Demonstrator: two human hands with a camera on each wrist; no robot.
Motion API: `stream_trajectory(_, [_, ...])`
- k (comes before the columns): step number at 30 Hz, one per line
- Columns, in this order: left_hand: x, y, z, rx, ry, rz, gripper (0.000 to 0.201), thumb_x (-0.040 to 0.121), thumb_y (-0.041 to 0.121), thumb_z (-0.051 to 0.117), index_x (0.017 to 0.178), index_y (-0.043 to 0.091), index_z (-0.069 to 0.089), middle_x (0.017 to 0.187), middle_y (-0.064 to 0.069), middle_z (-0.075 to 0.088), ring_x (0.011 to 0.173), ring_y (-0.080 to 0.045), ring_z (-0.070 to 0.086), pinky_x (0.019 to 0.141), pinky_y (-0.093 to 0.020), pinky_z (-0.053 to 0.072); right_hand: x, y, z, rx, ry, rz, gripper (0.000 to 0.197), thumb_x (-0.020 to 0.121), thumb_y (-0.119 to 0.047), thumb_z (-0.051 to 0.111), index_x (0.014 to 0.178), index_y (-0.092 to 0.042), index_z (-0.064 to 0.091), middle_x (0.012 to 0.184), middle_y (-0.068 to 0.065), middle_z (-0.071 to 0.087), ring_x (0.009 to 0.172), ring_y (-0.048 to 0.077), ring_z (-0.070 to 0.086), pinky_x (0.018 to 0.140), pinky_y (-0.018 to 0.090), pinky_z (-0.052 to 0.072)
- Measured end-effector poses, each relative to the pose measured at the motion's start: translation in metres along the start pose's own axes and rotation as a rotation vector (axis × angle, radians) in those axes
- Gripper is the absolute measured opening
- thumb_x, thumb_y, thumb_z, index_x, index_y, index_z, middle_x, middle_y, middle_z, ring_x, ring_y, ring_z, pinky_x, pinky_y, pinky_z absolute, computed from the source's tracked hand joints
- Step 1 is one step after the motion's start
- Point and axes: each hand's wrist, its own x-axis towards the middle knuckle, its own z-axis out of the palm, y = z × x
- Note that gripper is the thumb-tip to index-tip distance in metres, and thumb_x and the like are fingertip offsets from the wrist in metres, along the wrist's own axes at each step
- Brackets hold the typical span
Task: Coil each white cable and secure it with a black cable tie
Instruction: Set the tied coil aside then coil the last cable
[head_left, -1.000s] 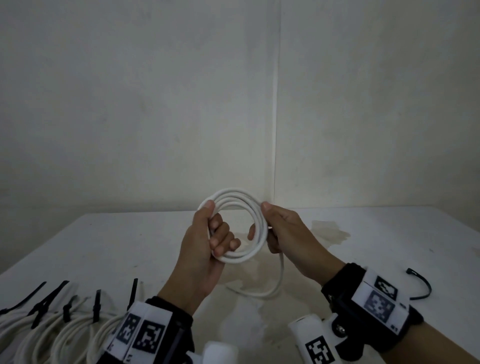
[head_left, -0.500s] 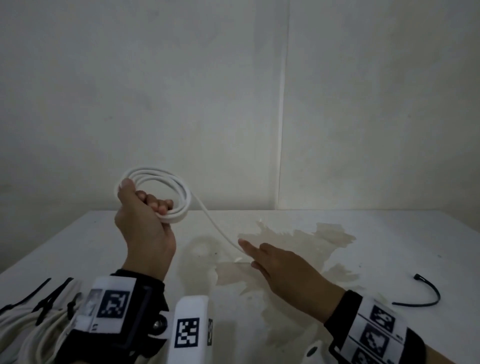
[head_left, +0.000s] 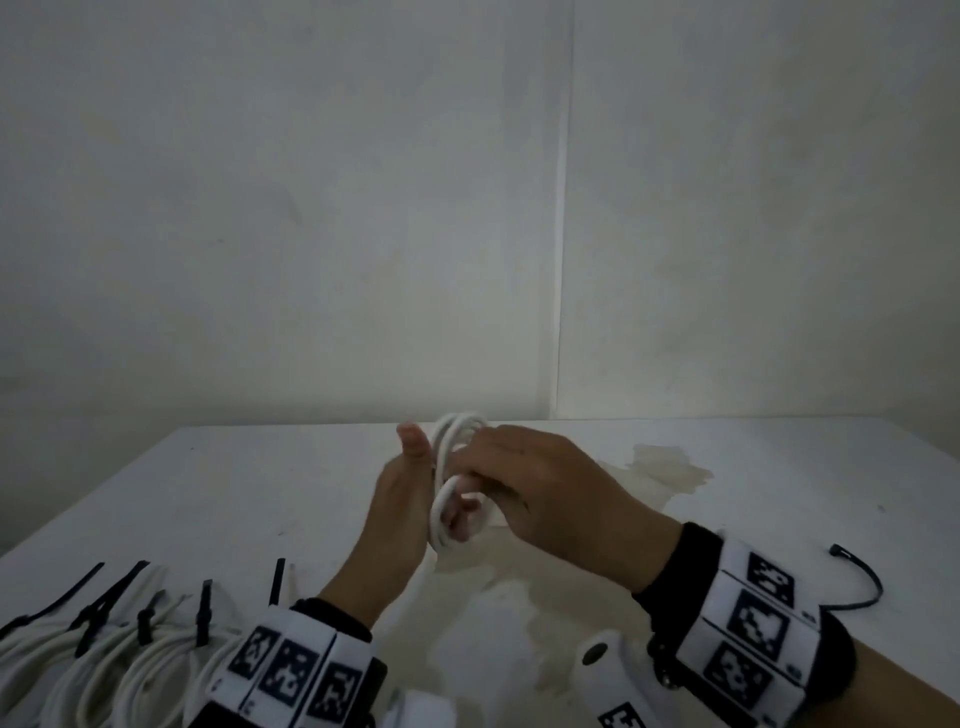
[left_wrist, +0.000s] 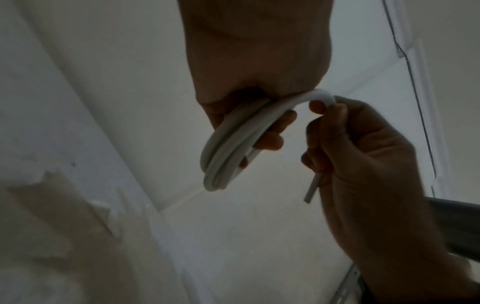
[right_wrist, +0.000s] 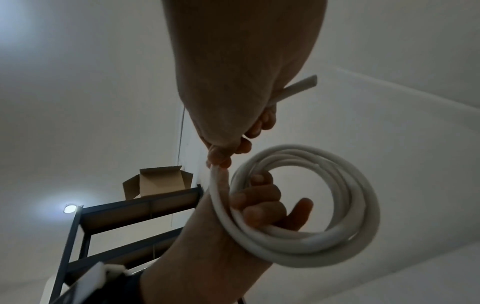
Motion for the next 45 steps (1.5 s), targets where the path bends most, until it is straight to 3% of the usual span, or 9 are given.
stream_trajectory(5, [-0.013,0.005,0.011,-0.185,-0.244,-0.113,0.073,0.060,0.067,0.006,0.044,0.011,0.050,0.031,-0.002,0.037,0.026,-0.010,0.037,0.038,-0.021,0.043,-0.001,0.005,-0.013,0.240,0.024,0.302,0.010,0.082,-0.016,0.065,0.082,-0.007,0.061,0.075,0.003,0.064,0.067,0.013,0.053,0.059,0.017,0.040])
stream_trajectory(9, [-0.016,0.011,0.013,-0.101,-0.300,-0.119,0.060,0.067,0.066,0.029,0.057,0.009,0.044,0.034,0.002,0.033,0.030,-0.009,0.028,0.041,-0.022,0.030,-0.001,0.012,-0.022,0.264,0.068,0.343,0.026,0.082,-0.030,0.060,0.079,-0.005,0.060,0.073,0.003,0.061,0.067,0.013,0.053,0.060,0.017,0.041])
stream_trajectory(15, [-0.020,0.023,0.015,-0.181,-0.324,-0.178,0.042,0.072,0.047,0.042,0.055,0.009,0.040,0.031,0.002,0.028,0.025,-0.009,0.023,0.037,-0.020,0.032,-0.002,0.027,-0.031,0.241,0.081,0.317,0.018,0.087,-0.014,0.054,0.085,-0.003,0.069,0.076,-0.001,0.057,0.069,0.001,0.049,0.065,0.009,0.038])
stream_trajectory(19, [-0.019,0.025,0.012,-0.253,-0.340,-0.216,0.038,0.072,0.043,0.047,0.056,0.010,0.037,0.031,0.002,0.025,0.025,-0.009,0.021,0.036,-0.020,0.032,-0.005,0.029,-0.034,0.103,0.069,0.311,0.030,0.084,-0.033,0.053,0.088,-0.011,0.072,0.081,-0.007,0.048,0.077,0.009,0.044,0.073,0.019,0.038])
stream_trajectory(28, [-0.017,0.018,0.010,-0.320,-0.392,-0.344,0.057,0.091,0.045,0.032,0.045,0.013,0.042,0.030,0.003,0.024,0.022,-0.008,0.019,0.033,-0.016,0.028,-0.007,0.025,-0.033,0.224,0.088,0.469,0.013,0.077,-0.015,0.070,0.086,-0.007,0.074,0.068,-0.017,0.047,0.065,-0.005,0.049,0.062,0.006,0.035])
stream_trajectory(31, [-0.016,0.017,0.007,-0.395,-0.389,-0.366,0.060,0.092,0.045,0.029,0.043,0.012,0.043,0.028,0.002,0.024,0.020,-0.007,0.019,0.032,-0.014,0.027,-0.011,0.019,-0.031,0.338,0.030,0.568,0.016,0.087,-0.015,0.061,0.096,-0.009,0.072,0.077,-0.012,0.056,0.072,0.002,0.055,0.065,0.010,0.041])
stream_trajectory(35, [-0.016,0.017,0.005,-0.466,-0.382,-0.384,0.057,0.089,0.042,0.032,0.042,0.011,0.043,0.027,0.002,0.024,0.019,-0.008,0.019,0.030,-0.013,0.027,-0.014,0.008,-0.034,0.594,-0.036,0.725,0.033,0.087,-0.035,0.054,0.100,-0.009,0.069,0.098,0.004,0.059,0.094,0.019,0.059,0.087,0.032,0.046])
stream_trajectory(39, [-0.014,0.017,0.005,-0.488,-0.361,-0.399,0.060,0.091,0.040,0.030,0.040,0.012,0.044,0.026,0.002,0.023,0.018,-0.008,0.018,0.029,-0.013,0.027,-0.015,0.004,-0.033,0.393,-0.194,0.616,0.058,0.073,-0.034,0.074,0.124,-0.014,0.056,0.108,-0.004,0.052,0.097,0.008,0.055,0.087,0.017,0.045])
stream_trajectory(45, [-0.014,0.017,0.002,-0.389,-0.400,-0.408,0.060,0.093,0.036,0.026,0.041,0.012,0.043,0.027,0.002,0.023,0.019,-0.008,0.019,0.031,-0.013,0.028,-0.018,0.005,-0.026,0.230,-0.047,0.369,0.065,0.077,-0.022,0.067,0.134,-0.004,0.042,0.124,0.002,0.040,0.114,-0.002,0.040,0.098,0.003,0.028])
